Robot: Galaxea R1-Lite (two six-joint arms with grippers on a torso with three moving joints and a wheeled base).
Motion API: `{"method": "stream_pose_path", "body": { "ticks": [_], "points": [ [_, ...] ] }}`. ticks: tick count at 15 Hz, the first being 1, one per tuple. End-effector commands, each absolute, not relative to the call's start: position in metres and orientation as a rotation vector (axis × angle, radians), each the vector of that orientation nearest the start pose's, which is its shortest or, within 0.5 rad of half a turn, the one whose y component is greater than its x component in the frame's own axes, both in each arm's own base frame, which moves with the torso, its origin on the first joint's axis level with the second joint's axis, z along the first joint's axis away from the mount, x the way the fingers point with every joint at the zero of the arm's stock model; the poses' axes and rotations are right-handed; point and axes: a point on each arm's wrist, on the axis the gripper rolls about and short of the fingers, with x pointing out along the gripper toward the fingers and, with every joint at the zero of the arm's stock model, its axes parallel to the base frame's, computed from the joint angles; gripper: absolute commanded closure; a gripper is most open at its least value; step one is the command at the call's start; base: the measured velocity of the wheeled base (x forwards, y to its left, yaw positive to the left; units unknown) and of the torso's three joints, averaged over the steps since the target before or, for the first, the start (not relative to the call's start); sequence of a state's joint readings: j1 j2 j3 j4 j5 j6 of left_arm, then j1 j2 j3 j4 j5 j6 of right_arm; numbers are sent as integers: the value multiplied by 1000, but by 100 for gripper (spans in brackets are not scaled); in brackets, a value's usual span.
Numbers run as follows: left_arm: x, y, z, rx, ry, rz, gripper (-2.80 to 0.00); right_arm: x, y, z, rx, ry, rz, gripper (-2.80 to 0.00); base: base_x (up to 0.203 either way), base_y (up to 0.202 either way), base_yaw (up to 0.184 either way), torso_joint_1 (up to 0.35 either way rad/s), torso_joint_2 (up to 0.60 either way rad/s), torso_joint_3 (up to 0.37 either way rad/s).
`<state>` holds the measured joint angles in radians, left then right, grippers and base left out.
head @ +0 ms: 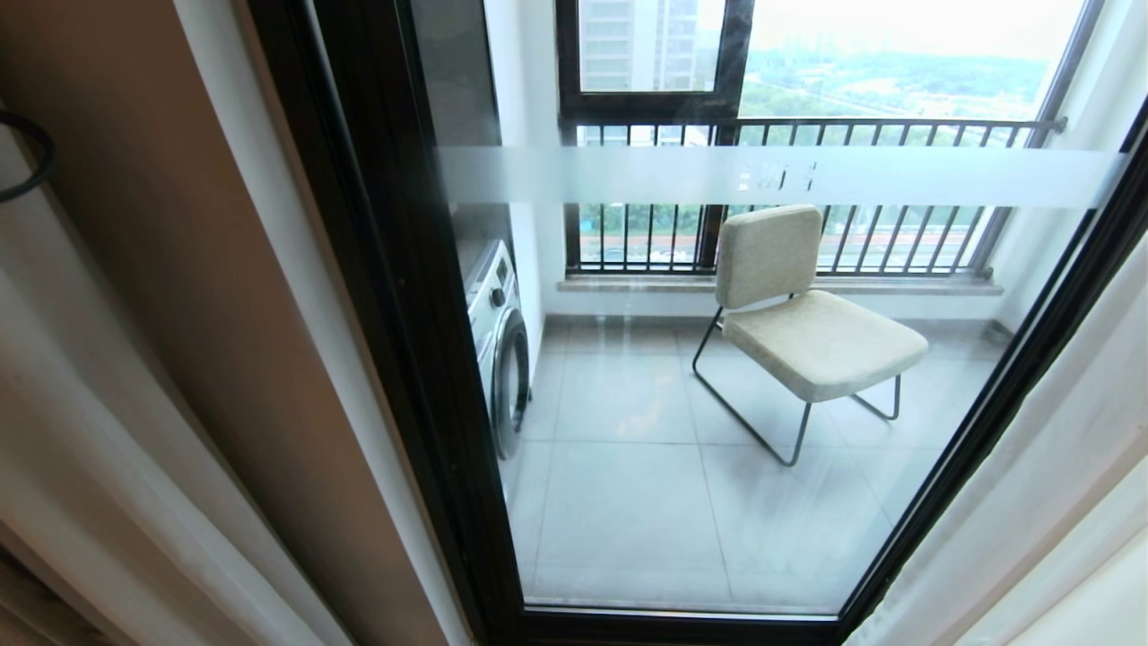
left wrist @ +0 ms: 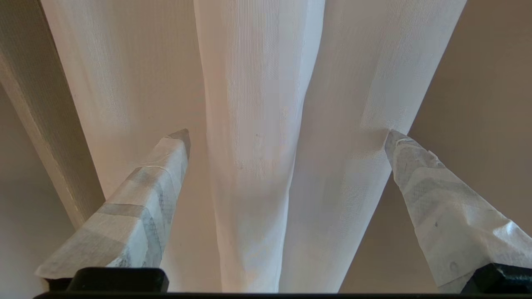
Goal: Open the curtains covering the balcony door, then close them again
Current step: Close the inner curtains on both sides
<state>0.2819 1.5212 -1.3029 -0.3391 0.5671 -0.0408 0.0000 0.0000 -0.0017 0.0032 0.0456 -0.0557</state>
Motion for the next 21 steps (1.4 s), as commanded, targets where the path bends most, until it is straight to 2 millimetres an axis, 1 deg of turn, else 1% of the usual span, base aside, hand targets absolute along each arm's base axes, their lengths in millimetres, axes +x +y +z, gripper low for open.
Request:
{"method": "stream_pose_path", "body": {
  "ticks": [1,8,13,14,16,21],
  "points": [
    [255,88,348,-57,-146,857,-280,-23,1,76,-57,0,46,0,0,0,0,0,0,0],
    [259,99,349,-57,-152,885,-280,-23,1,76,-57,0,46,0,0,0,0,0,0,0],
    [274,105,353,-56,-166,862,-280,-23,1,76,-55,0,46,0,0,0,0,0,0,0],
    [276,108,353,-54,-165,856,0,-23,1,76,-57,0,46,0,0,0,0,0,0,0],
    [278,109,354,-52,-167,850,0,-23,1,76,-57,0,46,0,0,0,0,0,0,0],
    [278,111,354,-50,-165,856,0,-23,1,76,-57,0,46,0,0,0,0,0,0,0]
  ]
}}
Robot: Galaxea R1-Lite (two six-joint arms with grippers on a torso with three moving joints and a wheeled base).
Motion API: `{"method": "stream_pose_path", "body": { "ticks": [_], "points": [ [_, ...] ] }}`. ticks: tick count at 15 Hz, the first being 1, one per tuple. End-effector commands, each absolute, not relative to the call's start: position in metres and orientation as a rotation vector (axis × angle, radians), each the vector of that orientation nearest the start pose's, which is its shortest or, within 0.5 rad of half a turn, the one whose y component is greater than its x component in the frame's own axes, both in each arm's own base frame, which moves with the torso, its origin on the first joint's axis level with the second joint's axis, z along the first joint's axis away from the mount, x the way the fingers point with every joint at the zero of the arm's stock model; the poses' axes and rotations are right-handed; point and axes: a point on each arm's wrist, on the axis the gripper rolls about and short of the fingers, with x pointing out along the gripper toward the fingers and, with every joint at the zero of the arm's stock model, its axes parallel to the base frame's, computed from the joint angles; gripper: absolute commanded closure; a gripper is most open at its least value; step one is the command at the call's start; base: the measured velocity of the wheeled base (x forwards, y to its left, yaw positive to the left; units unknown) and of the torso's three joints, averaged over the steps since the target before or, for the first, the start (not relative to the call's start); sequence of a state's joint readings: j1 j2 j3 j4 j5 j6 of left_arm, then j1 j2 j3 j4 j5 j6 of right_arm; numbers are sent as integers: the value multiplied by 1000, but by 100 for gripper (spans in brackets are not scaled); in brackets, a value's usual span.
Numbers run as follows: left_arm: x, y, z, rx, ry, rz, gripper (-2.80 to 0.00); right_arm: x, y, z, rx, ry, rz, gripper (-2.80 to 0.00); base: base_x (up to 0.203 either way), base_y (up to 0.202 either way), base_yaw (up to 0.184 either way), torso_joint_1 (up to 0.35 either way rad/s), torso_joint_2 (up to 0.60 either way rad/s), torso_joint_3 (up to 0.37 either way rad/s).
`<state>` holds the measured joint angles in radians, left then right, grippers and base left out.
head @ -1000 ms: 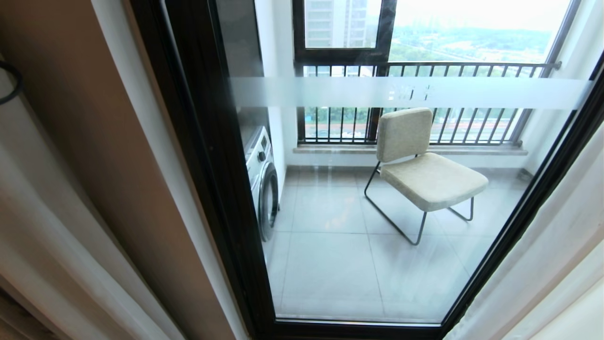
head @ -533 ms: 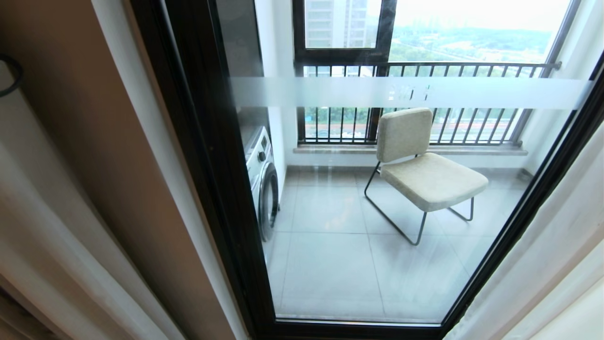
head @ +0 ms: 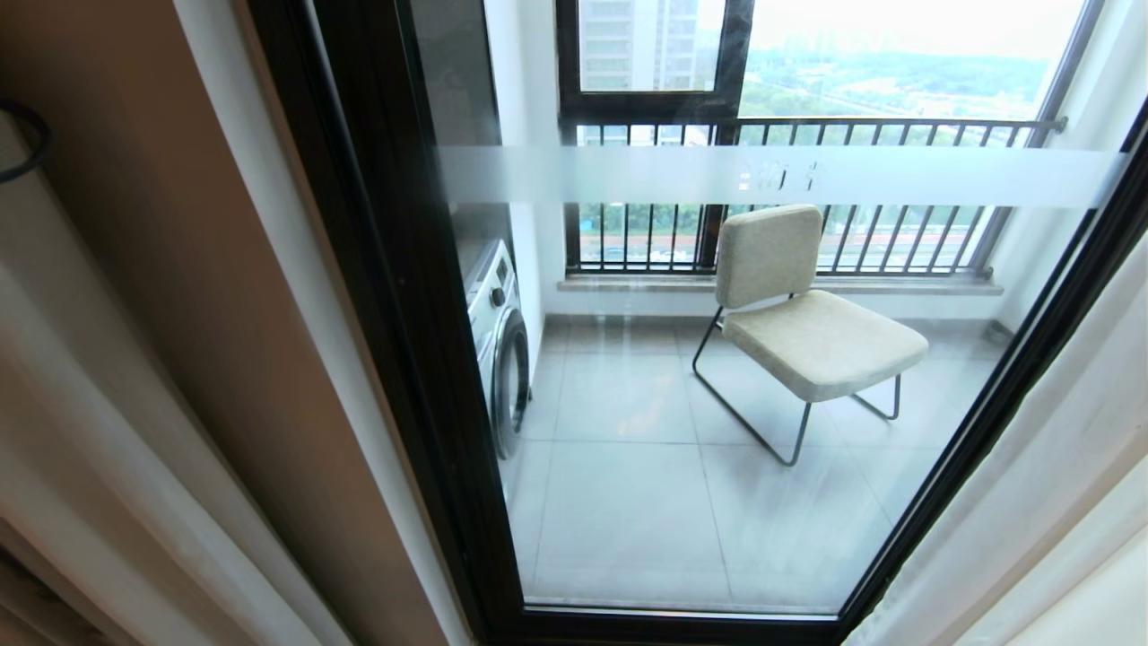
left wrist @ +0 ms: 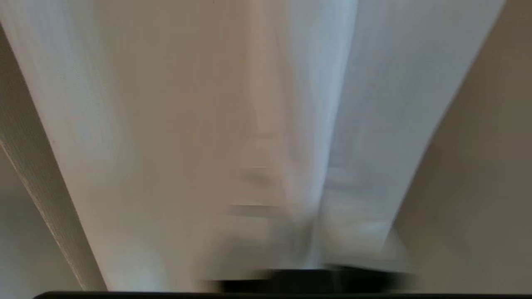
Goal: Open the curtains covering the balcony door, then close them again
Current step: Close the inner curtains on both sides
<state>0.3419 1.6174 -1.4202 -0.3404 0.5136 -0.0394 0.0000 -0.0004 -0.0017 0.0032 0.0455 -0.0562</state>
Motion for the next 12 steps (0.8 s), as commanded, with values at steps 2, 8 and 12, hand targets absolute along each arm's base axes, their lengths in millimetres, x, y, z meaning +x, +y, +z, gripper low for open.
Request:
{"method": "stream_pose_path", "body": {
  "ticks": [2,8,12],
  "points": [
    [277,111,354,-49,-167,855,0,-23,1,76,-57,0,46,0,0,0,0,0,0,0],
    [263,102,366,-52,-208,808,0,-23,1,76,-57,0,46,0,0,0,0,0,0,0],
    [250,89,378,-48,-244,682,0,-23,1,76,-57,0,46,0,0,0,0,0,0,0]
  ]
}}
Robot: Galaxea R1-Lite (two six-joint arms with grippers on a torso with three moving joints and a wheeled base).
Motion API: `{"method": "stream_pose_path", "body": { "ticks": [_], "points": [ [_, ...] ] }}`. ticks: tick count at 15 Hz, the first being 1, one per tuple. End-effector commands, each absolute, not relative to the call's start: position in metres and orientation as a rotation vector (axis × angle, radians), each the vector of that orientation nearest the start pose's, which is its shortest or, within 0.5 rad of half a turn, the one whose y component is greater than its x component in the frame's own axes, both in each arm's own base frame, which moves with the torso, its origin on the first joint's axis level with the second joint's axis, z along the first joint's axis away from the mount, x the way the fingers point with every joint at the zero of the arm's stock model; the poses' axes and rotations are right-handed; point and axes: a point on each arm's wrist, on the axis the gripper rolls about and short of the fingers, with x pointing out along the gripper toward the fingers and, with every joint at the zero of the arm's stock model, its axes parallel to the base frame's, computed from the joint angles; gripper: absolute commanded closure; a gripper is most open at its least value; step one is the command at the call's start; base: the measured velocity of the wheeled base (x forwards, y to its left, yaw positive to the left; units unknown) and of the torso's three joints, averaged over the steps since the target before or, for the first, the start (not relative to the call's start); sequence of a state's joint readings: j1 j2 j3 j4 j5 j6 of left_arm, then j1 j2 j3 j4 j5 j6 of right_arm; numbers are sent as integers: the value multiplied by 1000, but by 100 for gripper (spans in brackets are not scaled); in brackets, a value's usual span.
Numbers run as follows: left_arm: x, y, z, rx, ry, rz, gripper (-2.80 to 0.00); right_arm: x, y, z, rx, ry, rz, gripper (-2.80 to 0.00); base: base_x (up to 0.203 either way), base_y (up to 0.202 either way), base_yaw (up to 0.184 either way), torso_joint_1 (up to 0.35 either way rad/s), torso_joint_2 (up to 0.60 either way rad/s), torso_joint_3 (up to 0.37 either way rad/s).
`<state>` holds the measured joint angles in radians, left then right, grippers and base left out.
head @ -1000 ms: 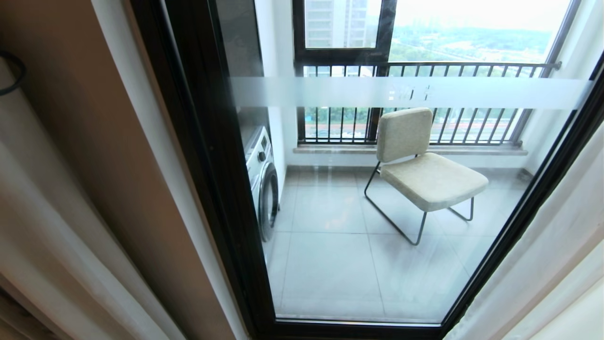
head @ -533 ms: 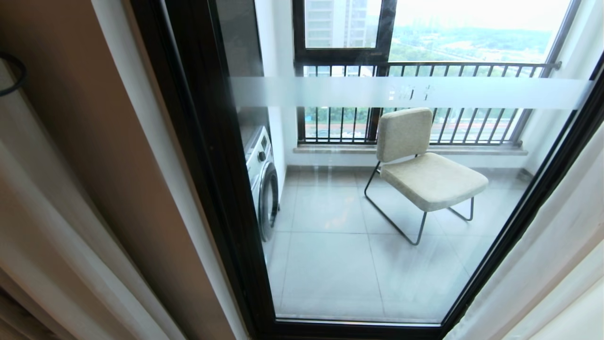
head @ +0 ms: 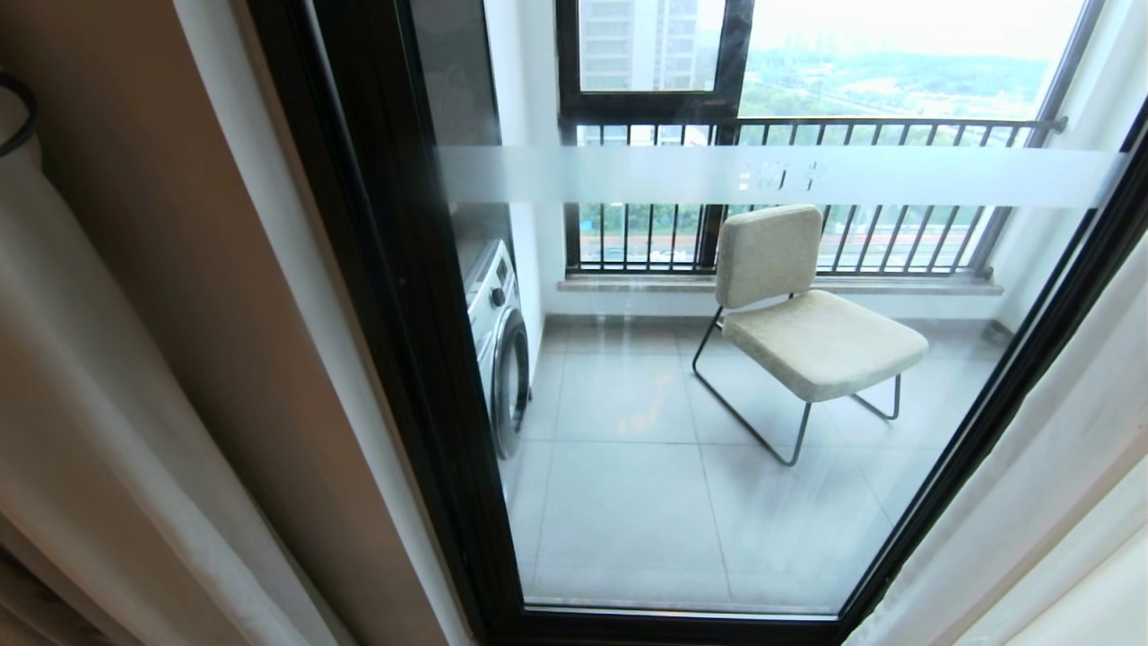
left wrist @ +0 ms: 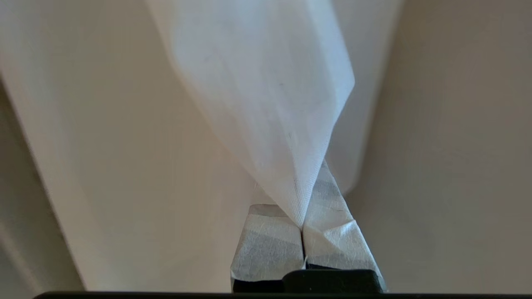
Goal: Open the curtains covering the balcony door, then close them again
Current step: Close the inner curtains on both sides
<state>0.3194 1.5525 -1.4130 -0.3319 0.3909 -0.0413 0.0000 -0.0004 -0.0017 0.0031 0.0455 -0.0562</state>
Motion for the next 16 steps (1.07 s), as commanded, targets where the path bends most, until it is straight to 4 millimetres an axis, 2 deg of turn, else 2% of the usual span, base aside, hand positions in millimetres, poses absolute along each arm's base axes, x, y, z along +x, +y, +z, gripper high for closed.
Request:
{"method": "stream_pose_path", "body": {
  "ticks": [1,4,8,16],
  "points": [
    [246,87,381,-47,-254,660,0,-23,1,76,-57,0,46,0,0,0,0,0,0,0],
    [232,78,392,-42,-291,581,0,-23,1,76,-57,0,46,0,0,0,0,0,0,0],
    [214,53,399,-44,-252,440,0,-23,1,76,-57,0,46,0,0,0,0,0,0,0],
    [214,-4,400,-73,-244,168,0,-23,1,76,-57,0,45,0,0,0,0,0,0,0]
  ]
}}
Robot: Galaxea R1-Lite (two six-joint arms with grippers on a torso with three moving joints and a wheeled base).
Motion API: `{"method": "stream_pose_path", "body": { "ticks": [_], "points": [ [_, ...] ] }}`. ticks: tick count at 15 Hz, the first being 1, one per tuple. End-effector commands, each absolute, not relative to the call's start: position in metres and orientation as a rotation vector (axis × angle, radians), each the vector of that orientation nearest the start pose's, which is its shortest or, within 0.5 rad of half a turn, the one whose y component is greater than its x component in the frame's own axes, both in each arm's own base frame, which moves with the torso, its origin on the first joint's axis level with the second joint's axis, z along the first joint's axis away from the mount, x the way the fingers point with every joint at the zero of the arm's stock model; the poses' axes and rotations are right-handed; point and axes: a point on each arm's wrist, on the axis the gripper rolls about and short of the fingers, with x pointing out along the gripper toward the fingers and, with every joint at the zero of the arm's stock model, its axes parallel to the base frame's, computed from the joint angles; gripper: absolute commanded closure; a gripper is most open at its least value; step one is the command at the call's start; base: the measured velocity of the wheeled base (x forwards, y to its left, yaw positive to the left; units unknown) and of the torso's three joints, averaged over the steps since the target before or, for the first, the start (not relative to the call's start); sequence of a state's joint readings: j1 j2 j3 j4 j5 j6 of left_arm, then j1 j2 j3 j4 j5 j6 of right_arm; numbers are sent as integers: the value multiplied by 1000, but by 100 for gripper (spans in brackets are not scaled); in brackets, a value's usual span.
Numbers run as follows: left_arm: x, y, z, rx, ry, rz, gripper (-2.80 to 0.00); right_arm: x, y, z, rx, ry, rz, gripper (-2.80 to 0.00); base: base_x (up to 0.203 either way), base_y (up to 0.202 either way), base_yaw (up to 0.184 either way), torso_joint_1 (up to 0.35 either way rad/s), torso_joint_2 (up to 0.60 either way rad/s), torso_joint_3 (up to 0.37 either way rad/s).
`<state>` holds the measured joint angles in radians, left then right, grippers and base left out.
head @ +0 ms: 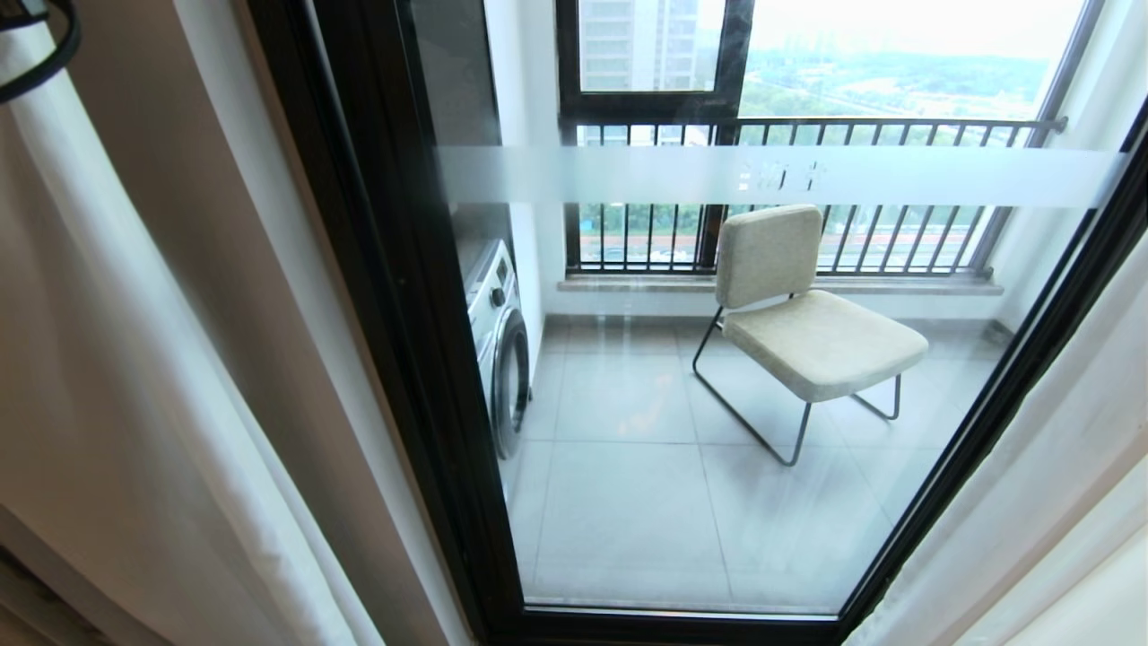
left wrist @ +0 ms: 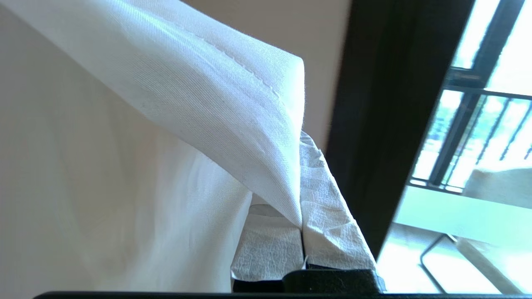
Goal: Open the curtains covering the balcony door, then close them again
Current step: Close the inner curtains on both sides
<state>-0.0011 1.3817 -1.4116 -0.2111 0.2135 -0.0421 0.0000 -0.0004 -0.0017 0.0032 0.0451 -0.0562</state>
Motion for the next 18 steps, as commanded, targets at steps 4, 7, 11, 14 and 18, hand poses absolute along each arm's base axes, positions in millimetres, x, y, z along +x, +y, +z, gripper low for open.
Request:
{"method": "stream_pose_path", "body": {
  "ticks": [4,7,11,14,18],
  "points": [
    [215,-22,396,-69,-225,1,0,-23,1,76,-56,0,46,0,0,0,0,0,0,0],
    [215,-25,395,-67,-217,-40,0,-23,1,76,-57,0,46,0,0,0,0,0,0,0],
    [216,-30,393,-68,-210,-60,0,-23,1,76,-57,0,46,0,0,0,0,0,0,0],
    [215,-35,392,-70,-204,-83,0,-23,1,76,-57,0,46,0,0,0,0,0,0,0],
    [214,-40,391,-73,-204,-108,0,-23,1,76,-57,0,46,0,0,0,0,0,0,0]
  ]
}}
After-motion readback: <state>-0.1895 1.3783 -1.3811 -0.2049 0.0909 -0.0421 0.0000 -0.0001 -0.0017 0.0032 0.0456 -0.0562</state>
